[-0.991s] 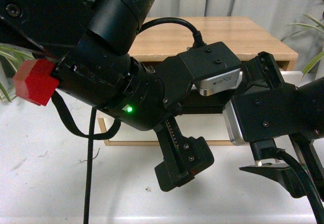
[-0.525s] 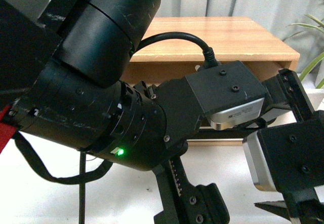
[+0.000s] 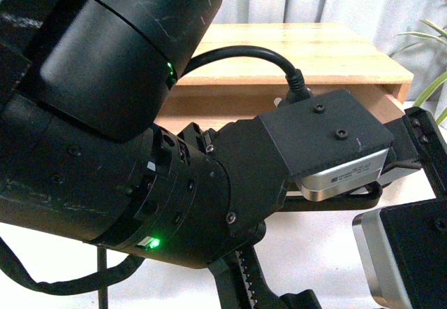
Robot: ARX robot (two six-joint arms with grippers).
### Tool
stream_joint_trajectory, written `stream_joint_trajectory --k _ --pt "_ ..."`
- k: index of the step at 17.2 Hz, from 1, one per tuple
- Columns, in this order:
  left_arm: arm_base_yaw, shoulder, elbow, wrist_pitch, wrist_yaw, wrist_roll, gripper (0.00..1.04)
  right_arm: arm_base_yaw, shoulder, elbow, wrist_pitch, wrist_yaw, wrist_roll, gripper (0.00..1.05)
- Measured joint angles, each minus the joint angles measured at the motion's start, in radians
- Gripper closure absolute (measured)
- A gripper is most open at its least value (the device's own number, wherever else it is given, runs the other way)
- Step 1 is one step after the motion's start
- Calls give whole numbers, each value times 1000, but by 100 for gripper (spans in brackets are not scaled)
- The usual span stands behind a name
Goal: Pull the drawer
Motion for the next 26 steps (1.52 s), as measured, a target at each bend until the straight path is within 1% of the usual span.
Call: stream_joint_trajectory --k 2,4,5,7,9,12,16,17,18,22,24,26 --pt "-12 -32 0 2 27 -34 7 6 -36 -15 -14 3 27 6" --pt "-19 -60 1 26 24 -44 7 8 -60 -52 16 10 35 6" --pt "-19 -63 1 24 21 -47 7 8 -61 -60 41 20 35 6" --pt "-24 -62 0 24 17 -48 7 17 -41 -79 138 59 39 6" --pt "-24 -66 0 16 24 -59 7 25 -42 -88 173 73 64 6" --pt "-26 -104 0 -3 41 -66 7 24 -74 -84 142 79 93 6" --pt "-18 -164 -10 22 89 -130 7 3 -150 -59 87 52 126 6" --pt "-9 -186 -19 29 114 -158 7 -8 -164 -49 61 36 138 6" --pt "-1 -204 -21 34 135 -172 7 -12 -171 -43 66 23 150 6" --pt "63 -216 -23 129 150 -259 7 -41 -208 12 55 -18 211 6" --pt "114 -216 -23 201 144 -327 7 -80 -210 33 83 -34 242 6" --pt "193 -219 -26 318 145 -436 7 -135 -210 59 145 -82 312 6"
